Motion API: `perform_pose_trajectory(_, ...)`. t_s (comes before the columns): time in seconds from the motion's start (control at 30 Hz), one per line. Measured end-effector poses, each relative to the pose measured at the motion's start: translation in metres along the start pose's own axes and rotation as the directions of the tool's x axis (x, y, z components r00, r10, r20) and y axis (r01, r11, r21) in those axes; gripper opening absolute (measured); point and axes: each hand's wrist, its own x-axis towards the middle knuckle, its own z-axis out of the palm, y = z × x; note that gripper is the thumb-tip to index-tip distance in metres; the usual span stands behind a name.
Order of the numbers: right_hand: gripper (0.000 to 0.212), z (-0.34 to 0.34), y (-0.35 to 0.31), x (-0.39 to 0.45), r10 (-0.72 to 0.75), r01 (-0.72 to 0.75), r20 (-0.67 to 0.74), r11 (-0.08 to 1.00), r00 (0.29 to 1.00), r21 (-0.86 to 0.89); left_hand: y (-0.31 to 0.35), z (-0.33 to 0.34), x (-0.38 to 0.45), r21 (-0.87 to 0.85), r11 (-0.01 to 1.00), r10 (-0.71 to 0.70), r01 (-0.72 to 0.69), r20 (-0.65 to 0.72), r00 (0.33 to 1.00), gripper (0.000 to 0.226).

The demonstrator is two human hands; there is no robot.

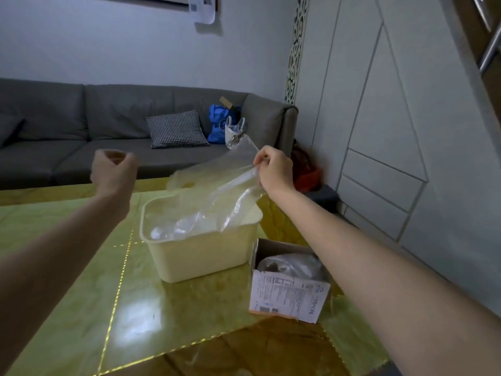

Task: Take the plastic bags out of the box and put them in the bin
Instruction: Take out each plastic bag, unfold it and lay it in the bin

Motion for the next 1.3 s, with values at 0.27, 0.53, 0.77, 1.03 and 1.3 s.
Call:
perform_pose_trajectory(0.27, 0.028, 0.076, 0.024, 0.002, 0.171, -0.115, 0.238, 0.966, 0.956, -0.232, -0.016, 0.038, 0.009, 0.214, 0.524, 0.351, -0.825, 0.828, 0.438, 0.027)
perform_pose_trajectory(0.53, 0.015, 0.072, 0.021, 0.013, 0.003, 0.339, 0.535, 0.772, 0.845, -0.538, -0.065, 0.062, 0.004, 0.498, 0.263, -0.352, -0.827, 0.847, 0.398, 0.051)
perform_pose_trajectory(0.77, 0.057, 0.097, 0.012, 0.003, 0.263, 0.349, 0.834, 0.817, 0.485, -0.459, -0.056, 0.061, 0.003, 0.459, 0.403, -0.343, -0.792, 0.878, 0.334, 0.047)
perform_pose_trajectory(1.03, 0.051, 0.101, 0.022, 0.002, 0.393, 0.344, 0.815, 0.763, 0.427, -0.548, -0.049, 0.056, 0.018, 0.489, 0.373, -0.473, -0.788, 0.831, 0.292, 0.019)
perform_pose_trajectory(1.3, 0.050, 0.096, 0.029, 0.005, 0.378, 0.376, 0.806, 0.739, 0.455, -0.559, -0.075, 0.060, 0.021, 0.574, 0.374, -0.580, -0.728, 0.758, 0.299, 0.021)
